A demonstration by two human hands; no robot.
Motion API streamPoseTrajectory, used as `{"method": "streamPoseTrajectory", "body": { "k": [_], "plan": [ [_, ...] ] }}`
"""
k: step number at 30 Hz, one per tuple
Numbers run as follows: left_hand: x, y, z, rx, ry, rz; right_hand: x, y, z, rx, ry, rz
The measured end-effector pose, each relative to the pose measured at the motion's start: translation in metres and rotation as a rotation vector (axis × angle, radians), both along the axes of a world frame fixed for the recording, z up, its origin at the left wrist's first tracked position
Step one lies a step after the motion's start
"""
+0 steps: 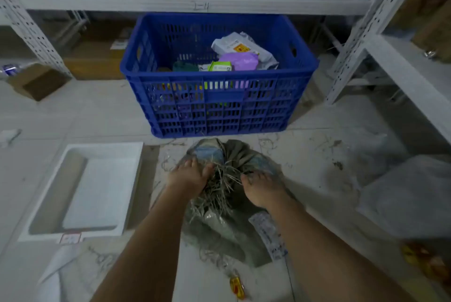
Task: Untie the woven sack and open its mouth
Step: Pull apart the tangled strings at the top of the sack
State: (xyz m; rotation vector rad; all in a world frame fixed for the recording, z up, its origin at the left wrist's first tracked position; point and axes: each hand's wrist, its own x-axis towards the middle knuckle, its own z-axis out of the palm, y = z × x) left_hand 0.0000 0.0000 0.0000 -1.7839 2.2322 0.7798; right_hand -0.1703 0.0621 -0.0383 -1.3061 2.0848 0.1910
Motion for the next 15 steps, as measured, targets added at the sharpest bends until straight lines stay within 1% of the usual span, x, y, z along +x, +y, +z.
{"method": "streamPoseTrajectory", "body": {
  "k": [1, 3, 5, 6, 7, 10, 12, 15],
  "plan": [
    [0.000, 0.002, -0.004, -0.041, 0.102, 0.055, 0.001, 0.005, -0.001, 0.006, -0.008, 0.005],
    [0.002, 0.013, -0.010, -0.075, 0.327, 0.237, 0.006, 0.017, -0.007, -0.050, 0.011, 0.041],
    [0.007, 0.027, -0.018, -0.067, 0.569, 0.443, 0.012, 0.033, -0.022, -0.100, 0.022, 0.018],
    [0.008, 0.033, -0.023, -0.041, 0.657, 0.530, 0.015, 0.041, -0.031, -0.126, 0.029, -0.002],
    [0.011, 0.039, -0.031, -0.034, 0.705, 0.588, 0.017, 0.048, -0.041, -0.137, 0.039, -0.019],
    [0.016, 0.053, -0.056, -0.023, 0.719, 0.717, 0.021, 0.065, -0.069, -0.155, 0.100, -0.073],
    [0.018, 0.057, -0.071, -0.061, 0.751, 0.782, 0.026, 0.070, -0.080, -0.253, 0.167, -0.065],
    [0.024, 0.058, -0.097, -0.102, 0.786, 0.747, 0.030, 0.075, -0.096, -0.369, 0.254, -0.078]
  ]
}}
